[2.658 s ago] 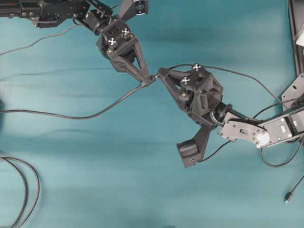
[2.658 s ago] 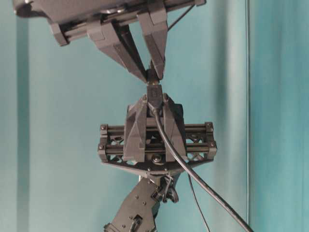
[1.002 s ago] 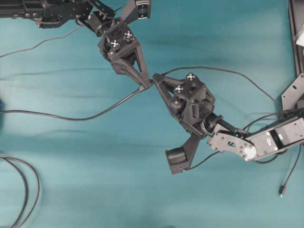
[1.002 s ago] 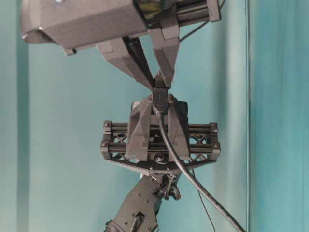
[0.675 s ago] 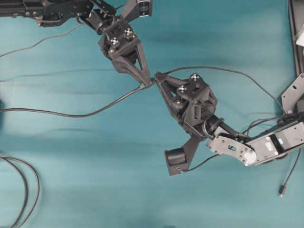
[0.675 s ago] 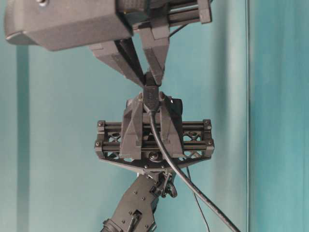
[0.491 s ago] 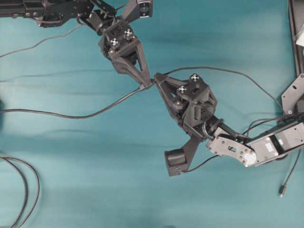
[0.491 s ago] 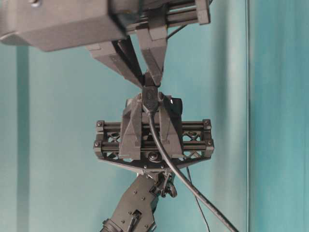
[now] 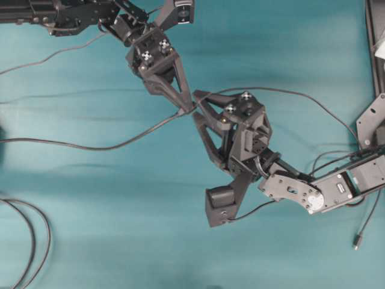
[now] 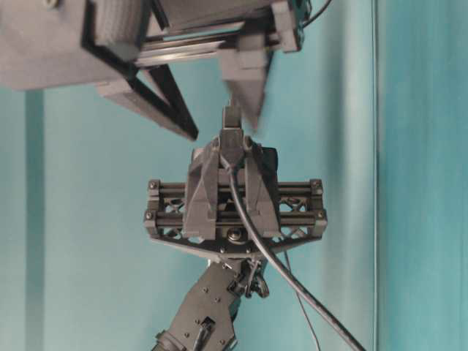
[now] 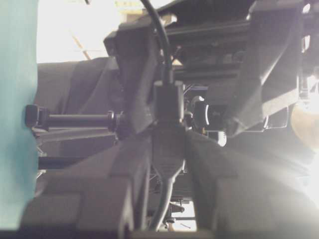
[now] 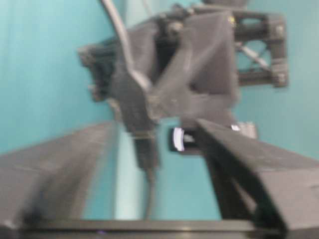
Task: Insert the USB using both arms.
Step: 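Open the right gripper and pull it away from the joined connector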
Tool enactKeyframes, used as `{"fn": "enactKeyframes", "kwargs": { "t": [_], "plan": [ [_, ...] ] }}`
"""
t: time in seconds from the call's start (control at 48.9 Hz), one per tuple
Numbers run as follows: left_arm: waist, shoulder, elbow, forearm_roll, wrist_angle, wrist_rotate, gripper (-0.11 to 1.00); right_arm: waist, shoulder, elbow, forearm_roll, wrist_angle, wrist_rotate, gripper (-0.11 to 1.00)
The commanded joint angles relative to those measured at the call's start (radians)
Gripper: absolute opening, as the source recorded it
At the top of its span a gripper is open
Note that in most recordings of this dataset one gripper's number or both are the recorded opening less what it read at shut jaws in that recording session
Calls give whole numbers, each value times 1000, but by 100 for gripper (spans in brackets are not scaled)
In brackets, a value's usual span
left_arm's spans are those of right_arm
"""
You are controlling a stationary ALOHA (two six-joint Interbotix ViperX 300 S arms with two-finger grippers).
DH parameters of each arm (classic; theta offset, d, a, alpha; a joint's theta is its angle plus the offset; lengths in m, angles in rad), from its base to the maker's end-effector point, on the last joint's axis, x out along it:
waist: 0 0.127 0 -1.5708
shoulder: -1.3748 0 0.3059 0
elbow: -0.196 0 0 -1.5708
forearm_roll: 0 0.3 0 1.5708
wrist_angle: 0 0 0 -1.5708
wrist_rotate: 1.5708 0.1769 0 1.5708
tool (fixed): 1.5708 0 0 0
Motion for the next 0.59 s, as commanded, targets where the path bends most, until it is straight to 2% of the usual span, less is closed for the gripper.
{"fn": "enactKeyframes", "kwargs": {
  "t": [0.0,0.184,0.245,0.409,0.491,0.573],
  "plan": [
    [0,-31,-15,-6,3,-9,22,2,-29,-20,-3,15,-2,79],
    [0,-32,-15,-6,6,-9,22,32,-32,-21,3,72,2,79],
    [0,-32,-14,-6,6,-11,22,54,-40,-25,34,78,3,79],
    [6,-31,-12,9,0,-11,22,147,-67,-31,176,137,5,79],
    [12,-31,-14,51,-31,-11,22,179,-83,-41,227,213,20,79],
    [15,-32,-23,103,-72,-11,22,202,-97,-63,242,288,49,79]
  ]
}}
